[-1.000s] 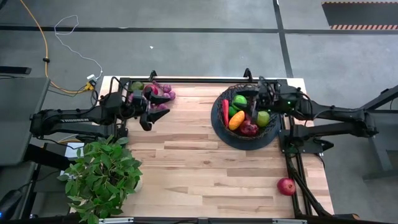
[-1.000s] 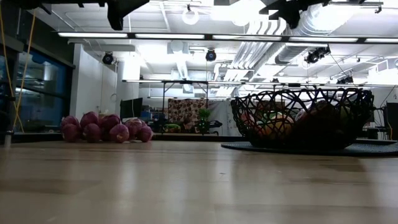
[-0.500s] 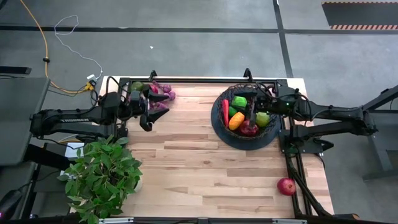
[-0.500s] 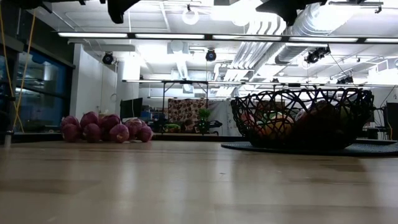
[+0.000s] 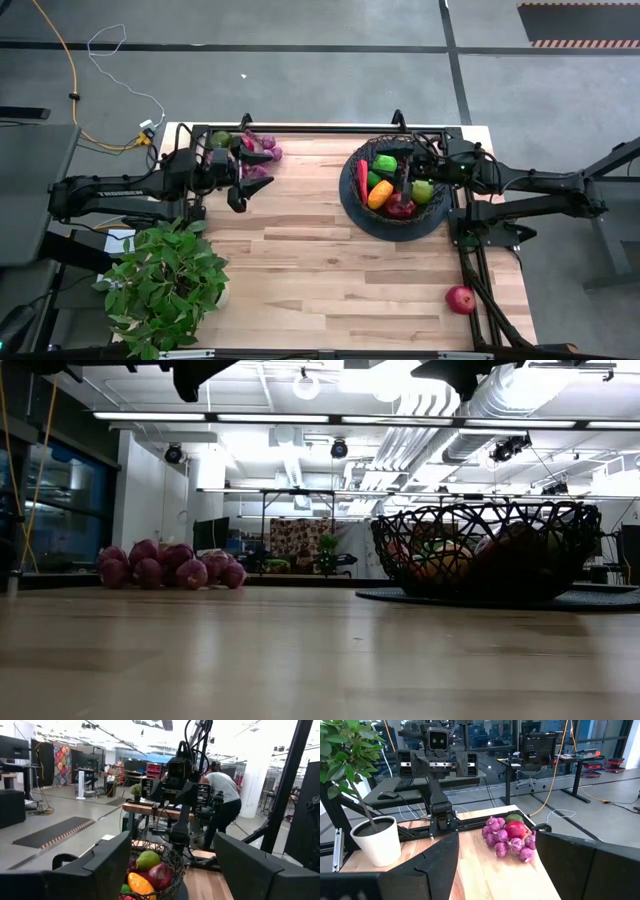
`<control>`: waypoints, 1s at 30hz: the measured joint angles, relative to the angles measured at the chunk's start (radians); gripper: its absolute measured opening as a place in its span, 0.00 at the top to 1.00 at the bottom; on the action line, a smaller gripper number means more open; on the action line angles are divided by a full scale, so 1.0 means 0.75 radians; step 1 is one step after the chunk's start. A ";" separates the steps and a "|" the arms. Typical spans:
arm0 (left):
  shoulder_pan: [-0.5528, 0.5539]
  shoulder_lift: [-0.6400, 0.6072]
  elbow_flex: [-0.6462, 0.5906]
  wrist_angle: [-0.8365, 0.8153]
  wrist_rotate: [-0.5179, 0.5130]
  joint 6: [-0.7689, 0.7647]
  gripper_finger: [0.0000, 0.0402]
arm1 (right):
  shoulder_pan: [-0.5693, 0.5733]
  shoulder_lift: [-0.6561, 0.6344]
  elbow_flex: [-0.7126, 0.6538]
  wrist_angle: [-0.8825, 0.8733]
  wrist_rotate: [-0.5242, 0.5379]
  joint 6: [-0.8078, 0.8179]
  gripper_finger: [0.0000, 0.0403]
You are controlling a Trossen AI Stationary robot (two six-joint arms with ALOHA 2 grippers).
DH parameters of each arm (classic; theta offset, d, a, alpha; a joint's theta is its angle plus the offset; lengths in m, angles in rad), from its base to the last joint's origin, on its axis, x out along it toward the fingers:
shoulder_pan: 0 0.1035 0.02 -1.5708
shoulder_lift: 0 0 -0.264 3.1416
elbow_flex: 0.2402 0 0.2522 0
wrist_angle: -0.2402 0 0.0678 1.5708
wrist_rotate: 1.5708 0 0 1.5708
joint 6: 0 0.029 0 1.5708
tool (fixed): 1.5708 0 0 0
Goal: Build produce basket
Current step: Put the bottom pomegranate into the black wire basket
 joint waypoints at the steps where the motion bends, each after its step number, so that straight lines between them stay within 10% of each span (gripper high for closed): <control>1: 0.000 0.000 0.000 0.000 0.000 0.000 0.33 | 0.000 0.000 0.000 0.000 -0.001 0.000 0.39; 18: -0.001 0.000 0.000 0.000 -0.023 -0.033 0.33 | 0.000 0.000 0.003 -0.161 -0.011 0.384 0.39; 30: 0.000 0.000 0.000 0.000 -0.036 -0.035 0.33 | 0.303 -0.003 0.064 -1.074 -0.564 1.325 0.39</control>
